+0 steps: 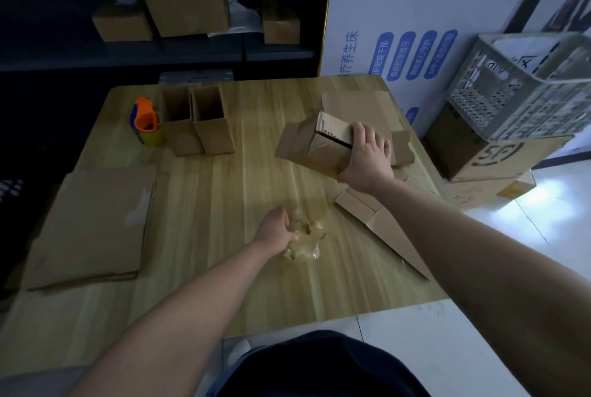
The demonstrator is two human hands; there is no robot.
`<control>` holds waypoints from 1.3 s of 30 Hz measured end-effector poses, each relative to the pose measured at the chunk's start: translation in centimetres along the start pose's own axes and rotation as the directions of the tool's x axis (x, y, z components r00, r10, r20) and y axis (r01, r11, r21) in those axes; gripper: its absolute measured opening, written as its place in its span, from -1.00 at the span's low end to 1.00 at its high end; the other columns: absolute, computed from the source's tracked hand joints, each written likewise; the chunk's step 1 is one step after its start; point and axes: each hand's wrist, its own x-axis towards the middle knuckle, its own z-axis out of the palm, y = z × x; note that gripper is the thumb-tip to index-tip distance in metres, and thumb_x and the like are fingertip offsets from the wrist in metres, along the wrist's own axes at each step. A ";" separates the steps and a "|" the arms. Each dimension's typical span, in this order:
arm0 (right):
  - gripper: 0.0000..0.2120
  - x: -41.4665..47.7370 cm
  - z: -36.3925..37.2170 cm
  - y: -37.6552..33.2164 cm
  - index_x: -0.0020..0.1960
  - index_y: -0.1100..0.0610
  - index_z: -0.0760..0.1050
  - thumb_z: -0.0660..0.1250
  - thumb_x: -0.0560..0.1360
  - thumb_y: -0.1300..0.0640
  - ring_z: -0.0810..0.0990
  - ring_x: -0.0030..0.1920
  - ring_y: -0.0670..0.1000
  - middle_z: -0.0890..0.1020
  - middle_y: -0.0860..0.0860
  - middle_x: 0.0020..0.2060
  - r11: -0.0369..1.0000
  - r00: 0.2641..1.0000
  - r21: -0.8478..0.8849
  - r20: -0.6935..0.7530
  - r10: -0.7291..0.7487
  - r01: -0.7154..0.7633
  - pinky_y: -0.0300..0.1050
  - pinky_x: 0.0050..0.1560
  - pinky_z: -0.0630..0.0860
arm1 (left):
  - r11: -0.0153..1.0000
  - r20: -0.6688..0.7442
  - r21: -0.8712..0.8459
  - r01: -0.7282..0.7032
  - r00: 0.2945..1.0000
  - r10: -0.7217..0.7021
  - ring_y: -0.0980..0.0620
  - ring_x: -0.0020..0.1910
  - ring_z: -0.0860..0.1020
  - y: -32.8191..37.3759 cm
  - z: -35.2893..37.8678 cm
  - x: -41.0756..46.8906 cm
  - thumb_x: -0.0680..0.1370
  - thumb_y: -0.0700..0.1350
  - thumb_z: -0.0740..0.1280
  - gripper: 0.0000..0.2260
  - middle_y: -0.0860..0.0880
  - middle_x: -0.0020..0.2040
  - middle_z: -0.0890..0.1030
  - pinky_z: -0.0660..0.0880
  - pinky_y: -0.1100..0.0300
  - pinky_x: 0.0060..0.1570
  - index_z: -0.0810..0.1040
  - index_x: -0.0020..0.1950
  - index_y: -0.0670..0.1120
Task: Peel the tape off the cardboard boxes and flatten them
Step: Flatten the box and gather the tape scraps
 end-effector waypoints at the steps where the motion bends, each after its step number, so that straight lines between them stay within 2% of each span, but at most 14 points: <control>1: -0.07 0.0 0.1 -0.4 0.43 0.09 0.07 0.51 0.21 0.08 0.14 0.41 0.17 0.23 0.07 0.36 1.000 1.000 -0.002 0.002 -0.008 0.008 0.22 0.46 -0.04 | 1.000 -0.012 -0.005 -0.016 1.000 0.016 0.03 -0.22 0.44 -0.2 0.0 -0.1 0.41 -0.16 0.47 -0.75 0.03 -0.25 0.44 0.27 0.33 -0.36 0.38 -0.21 -0.08; 4: -0.07 0.0 0.3 -1.2 0.43 0.10 0.08 0.51 0.21 0.08 0.15 0.41 0.17 0.24 0.07 0.36 1.000 1.000 -0.001 0.002 -0.016 0.016 0.21 0.46 -0.04 | 0.999 0.031 0.003 -0.037 0.999 0.037 0.13 -0.33 0.48 -0.3 0.6 -0.5 0.42 -0.25 0.47 -0.79 0.00 -0.29 0.56 0.27 0.44 -0.46 0.46 -0.31 -0.09; 6: -0.08 -0.1 0.3 -1.5 0.43 0.10 0.09 0.51 0.21 0.08 0.15 0.40 0.17 0.24 0.07 0.36 1.000 1.000 -0.005 -0.001 -0.009 0.009 0.21 0.46 -0.03 | 0.999 0.099 0.001 -0.044 0.994 0.043 0.11 -0.26 0.55 -0.2 1.0 -0.6 0.41 -0.28 0.47 -0.92 -0.10 -0.14 0.67 0.41 0.40 -0.26 0.60 -0.21 -0.16; 8: -0.08 -0.3 0.4 -1.6 0.43 0.10 0.09 0.51 0.21 0.08 0.15 0.40 0.17 0.24 0.07 0.36 1.000 1.000 -0.008 0.002 -0.001 0.001 0.21 0.46 -0.03 | 0.999 0.189 0.004 -0.054 0.981 0.052 0.03 -0.03 0.60 -0.4 1.0 -0.7 0.44 -0.31 0.42 -0.85 -0.13 0.03 0.67 0.44 0.33 -0.02 0.66 -0.01 -0.21; 10: -0.08 -0.5 0.5 -1.7 0.43 0.10 0.08 0.51 0.21 0.08 0.15 0.40 0.17 0.24 0.07 0.36 1.000 1.000 -0.010 0.004 0.010 -0.010 0.21 0.45 -0.02 | 0.997 0.262 0.000 -0.072 0.963 0.070 0.03 0.15 0.56 -0.6 0.7 -0.8 0.49 -0.32 0.35 -0.75 -0.10 0.16 0.62 0.36 0.40 0.06 0.62 0.16 -0.19; 12: -0.07 -0.6 0.6 -1.9 0.43 0.10 0.08 0.51 0.21 0.07 0.14 0.40 0.16 0.24 0.06 0.36 1.000 1.000 -0.017 0.006 0.021 -0.021 0.21 0.45 -0.01 | 0.996 0.267 -0.043 -0.073 0.960 0.082 0.04 0.21 0.52 -0.9 -0.3 -0.6 0.54 -0.28 0.31 -0.76 -0.08 0.21 0.60 0.29 0.46 0.05 0.61 0.18 -0.17; 15: -0.08 -0.6 0.9 -2.6 0.42 0.09 0.08 0.51 0.21 0.06 0.15 0.40 0.16 0.24 0.06 0.36 0.999 0.999 -0.021 0.022 0.028 -0.027 0.21 0.45 0.01 | 0.996 0.241 -0.072 -0.061 0.968 0.077 -0.02 0.21 0.52 -1.5 -2.2 -0.3 0.58 -0.19 0.26 -0.82 -0.09 0.19 0.59 0.34 0.31 0.10 0.58 0.14 -0.14; 18: -0.08 -0.6 1.6 -3.9 0.42 0.10 0.09 0.51 0.21 0.06 0.16 0.40 0.16 0.24 0.06 0.36 1.000 0.999 -0.027 0.048 0.014 -0.013 0.22 0.44 0.02 | 0.999 0.271 -0.022 -0.047 0.961 0.051 -0.10 0.13 0.51 -2.5 -3.1 -0.6 0.58 -0.11 0.26 -0.78 -0.14 0.18 0.52 0.40 0.18 -0.01 0.35 0.21 -0.09; 21: -0.09 -0.5 2.3 -5.4 0.42 0.09 0.08 0.51 0.21 0.05 0.15 0.41 0.17 0.23 0.06 0.37 0.999 0.997 -0.042 0.073 -0.003 0.006 0.23 0.44 0.01 | 0.996 0.297 0.066 -0.062 0.954 0.040 -0.13 0.28 0.45 -3.6 -3.6 -1.1 0.61 -0.12 0.22 -0.67 -0.16 0.32 0.47 0.38 0.11 0.17 0.36 0.37 -0.14; 24: -0.10 -0.4 3.0 -6.8 0.41 0.09 0.09 0.51 0.21 0.06 0.14 0.41 0.17 0.23 0.06 0.36 0.999 0.995 -0.044 0.096 -0.014 0.018 0.23 0.45 -0.02 | 0.983 0.292 0.130 -0.131 0.952 0.088 -0.07 0.32 0.44 -4.6 -5.3 -1.5 0.62 -0.16 0.19 -0.72 -0.13 0.32 0.51 0.30 0.15 0.29 0.53 0.28 -0.19; 30: -0.09 -0.3 3.5 -8.8 0.42 0.09 0.06 0.50 0.22 0.07 0.13 0.41 0.18 0.22 0.06 0.36 0.998 0.996 -0.055 0.090 -0.014 0.019 0.23 0.46 -0.05 | 0.960 0.188 0.135 -0.244 0.958 0.217 -0.03 0.06 0.56 -4.4 -6.4 -1.9 0.57 -0.13 0.29 -0.81 -0.11 0.08 0.61 0.43 0.14 0.13 0.63 0.05 -0.21; 34: -0.10 -0.2 2.6 -8.2 0.42 0.10 0.08 0.49 0.23 0.06 0.15 0.41 0.18 0.24 0.07 0.36 0.998 0.999 -0.062 0.033 0.021 -0.019 0.24 0.44 -0.02 | 0.905 0.224 0.232 -0.356 0.925 0.307 -0.01 0.12 0.48 -2.5 -4.5 -1.9 0.61 -0.08 0.21 -0.75 -0.05 0.19 0.49 0.44 0.08 0.17 0.58 0.18 -0.14; 36: -0.09 -0.5 2.2 -7.7 0.43 0.09 0.08 0.50 0.22 0.05 0.15 0.41 0.17 0.24 0.06 0.36 0.998 0.999 -0.053 0.018 0.041 -0.040 0.23 0.45 -0.02 | 0.901 0.293 0.249 -0.354 0.915 0.278 -0.02 0.19 0.44 -1.8 -3.3 -2.0 0.64 -0.11 0.15 -0.73 -0.03 0.27 0.45 0.42 0.07 0.20 0.53 0.27 -0.10; 39: -0.07 -1.1 1.7 -6.6 0.44 0.08 0.07 0.51 0.22 0.07 0.14 0.42 0.16 0.23 0.05 0.38 0.997 0.997 -0.035 0.013 0.075 -0.074 0.23 0.46 -0.04 | 0.902 0.374 0.282 -0.328 0.903 0.212 -0.10 0.24 0.44 -0.7 -2.1 -1.5 0.63 -0.11 0.14 -0.71 -0.12 0.29 0.47 0.36 0.06 0.20 0.47 0.28 -0.18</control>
